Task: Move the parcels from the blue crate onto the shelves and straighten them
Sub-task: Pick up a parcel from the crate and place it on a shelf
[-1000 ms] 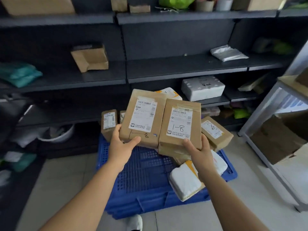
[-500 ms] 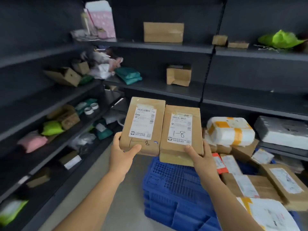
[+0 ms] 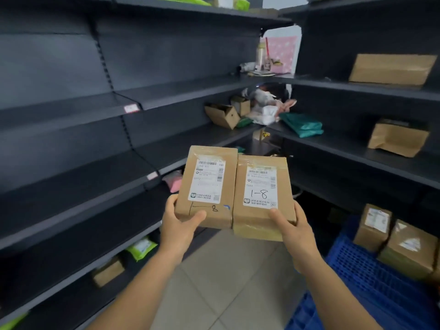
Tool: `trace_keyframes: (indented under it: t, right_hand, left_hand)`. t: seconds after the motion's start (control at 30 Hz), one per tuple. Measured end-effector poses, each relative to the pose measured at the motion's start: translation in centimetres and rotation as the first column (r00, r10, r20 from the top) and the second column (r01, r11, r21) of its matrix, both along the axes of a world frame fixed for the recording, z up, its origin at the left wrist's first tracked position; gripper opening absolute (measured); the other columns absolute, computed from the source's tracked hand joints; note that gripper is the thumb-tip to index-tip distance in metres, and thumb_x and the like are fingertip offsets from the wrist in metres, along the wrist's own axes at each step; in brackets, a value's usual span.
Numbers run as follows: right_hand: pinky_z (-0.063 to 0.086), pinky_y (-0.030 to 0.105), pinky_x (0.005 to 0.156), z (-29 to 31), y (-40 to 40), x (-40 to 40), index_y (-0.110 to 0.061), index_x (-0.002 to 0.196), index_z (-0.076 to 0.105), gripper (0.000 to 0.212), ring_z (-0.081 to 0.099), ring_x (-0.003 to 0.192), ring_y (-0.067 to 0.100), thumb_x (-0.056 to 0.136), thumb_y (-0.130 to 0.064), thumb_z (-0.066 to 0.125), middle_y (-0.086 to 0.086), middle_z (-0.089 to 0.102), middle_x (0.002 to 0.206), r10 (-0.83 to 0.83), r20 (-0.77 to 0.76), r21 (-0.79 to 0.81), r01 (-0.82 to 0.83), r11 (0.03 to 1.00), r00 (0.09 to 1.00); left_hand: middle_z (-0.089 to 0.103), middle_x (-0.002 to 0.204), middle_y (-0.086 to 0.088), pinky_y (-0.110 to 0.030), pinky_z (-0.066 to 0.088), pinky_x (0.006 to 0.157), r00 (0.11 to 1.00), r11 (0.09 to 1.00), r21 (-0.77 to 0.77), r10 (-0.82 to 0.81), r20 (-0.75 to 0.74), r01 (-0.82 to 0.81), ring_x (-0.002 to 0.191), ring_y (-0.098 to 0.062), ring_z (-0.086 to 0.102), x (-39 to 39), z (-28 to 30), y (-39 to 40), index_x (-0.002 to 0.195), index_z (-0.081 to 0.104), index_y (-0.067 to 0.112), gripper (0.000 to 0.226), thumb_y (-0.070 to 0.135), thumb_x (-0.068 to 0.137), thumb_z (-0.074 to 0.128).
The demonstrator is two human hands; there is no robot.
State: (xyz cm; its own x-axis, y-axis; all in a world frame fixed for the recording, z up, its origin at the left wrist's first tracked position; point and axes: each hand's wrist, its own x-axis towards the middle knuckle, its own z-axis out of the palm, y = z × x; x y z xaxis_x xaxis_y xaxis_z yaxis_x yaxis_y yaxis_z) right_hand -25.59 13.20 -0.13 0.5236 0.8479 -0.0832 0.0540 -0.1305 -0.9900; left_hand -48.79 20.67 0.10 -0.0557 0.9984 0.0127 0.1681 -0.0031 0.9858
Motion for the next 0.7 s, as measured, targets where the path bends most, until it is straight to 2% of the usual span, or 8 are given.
trace_keyframes:
  t: [0.1,0.2,0.3,0.4,0.5,0.57,0.63,0.7]
  right_hand:
    - [0.04,0.029,0.081,-0.3,2.6,-5.9,-0.046,0.124,0.044,0.045,0.054,0.088,-0.004,0.086,-0.042,0.067,-0.026,0.058,0.099,0.092,0.017,-0.009,-0.092,0.996,0.996]
    - [0.04,0.026,0.073,-0.8,4.6,-11.6,-0.044,0.12,0.043,0.04,0.053,0.086,-0.001,0.087,-0.039,0.066,-0.021,0.057,0.097,0.189,0.025,-0.033,-0.188,0.982,0.982]
    - [0.04,0.029,0.077,-1.9,6.3,-16.8,-0.042,0.118,0.045,0.038,0.052,0.085,-0.003,0.088,-0.036,0.067,-0.017,0.058,0.098,0.289,0.018,-0.061,-0.287,0.956,0.957]
    - [0.039,0.032,0.083,-3.6,7.8,-21.8,-0.03,0.133,0.045,0.051,0.053,0.096,0.013,0.088,-0.038,0.067,-0.004,0.058,0.114,0.38,-0.002,-0.127,-0.377,0.918,0.925]
    - [0.041,0.039,0.092,-5.8,9.0,-26.2,-0.028,0.148,0.034,0.072,0.05,0.116,0.025,0.086,-0.047,0.065,0.004,0.051,0.136,0.459,-0.019,-0.229,-0.45,0.863,0.888]
    - [0.042,0.041,0.093,-7.1,9.6,-28.5,-0.03,0.147,0.035,0.07,0.05,0.116,0.026,0.086,-0.049,0.064,0.005,0.051,0.136,0.51,-0.02,-0.272,-0.496,0.825,0.86]
    - [0.043,0.038,0.09,-8.3,10.0,-30.6,-0.03,0.145,0.038,0.067,0.052,0.112,0.023,0.086,-0.05,0.064,0.004,0.054,0.132,0.562,-0.024,-0.3,-0.543,0.784,0.826]
    - [0.044,0.035,0.086,-9.2,10.4,-32.5,-0.029,0.142,0.042,0.063,0.054,0.108,0.021,0.086,-0.049,0.064,0.001,0.058,0.126,0.605,-0.043,-0.315,-0.585,0.747,0.795]
  left_hand:
    - [0.061,0.108,0.011,-0.033,0.053,0.079,0.997,0.996,-0.03,0.081,-0.004,-0.081,0.097,-0.008,0.059,-6.3,-0.5,0.6,0.103,0.046,0.047,0.051,0.02,0.074,0.078]
    - [0.059,0.112,0.009,-0.028,0.05,0.077,0.983,0.982,-0.055,0.181,-0.027,-0.182,0.1,-0.008,0.057,-12.7,-1.5,0.5,0.114,0.044,0.041,0.058,0.023,0.072,0.079]
    - [0.056,0.112,0.01,-0.035,0.054,0.079,0.961,0.956,-0.109,0.267,-0.067,-0.273,0.098,-0.008,0.056,-18.5,-2.6,-0.2,0.116,0.042,0.043,0.062,0.031,0.068,0.08]
    - [0.055,0.113,0.008,-0.038,0.057,0.08,0.937,0.923,-0.165,0.333,-0.108,-0.348,0.098,-0.01,0.058,-23.6,-4.1,-1.5,0.116,0.043,0.046,0.067,0.041,0.06,0.079]
    - [0.061,0.108,0.008,-0.031,0.055,0.072,0.906,0.885,-0.198,0.402,-0.135,-0.422,0.093,-0.01,0.06,-27.6,-5.5,-3.1,0.112,0.047,0.039,0.057,0.035,0.065,0.08]
    - [0.063,0.106,0.006,-0.029,0.052,0.068,0.88,0.851,-0.227,0.451,-0.147,-0.474,0.091,-0.012,0.061,-29.8,-6.6,-4.1,0.106,0.048,0.04,0.053,0.036,0.064,0.081]
    - [0.061,0.109,0.003,-0.034,0.055,0.074,0.852,0.812,-0.259,0.498,-0.159,-0.523,0.093,-0.016,0.062,-31.7,-7.8,-4.8,0.105,0.048,0.043,0.059,0.046,0.055,0.08]
    - [0.062,0.11,0.002,-0.035,0.055,0.076,0.823,0.773,-0.286,0.549,-0.145,-0.566,0.093,-0.015,0.062,-33.2,-8.9,-5.4,0.107,0.048,0.043,0.059,0.04,0.059,0.082]
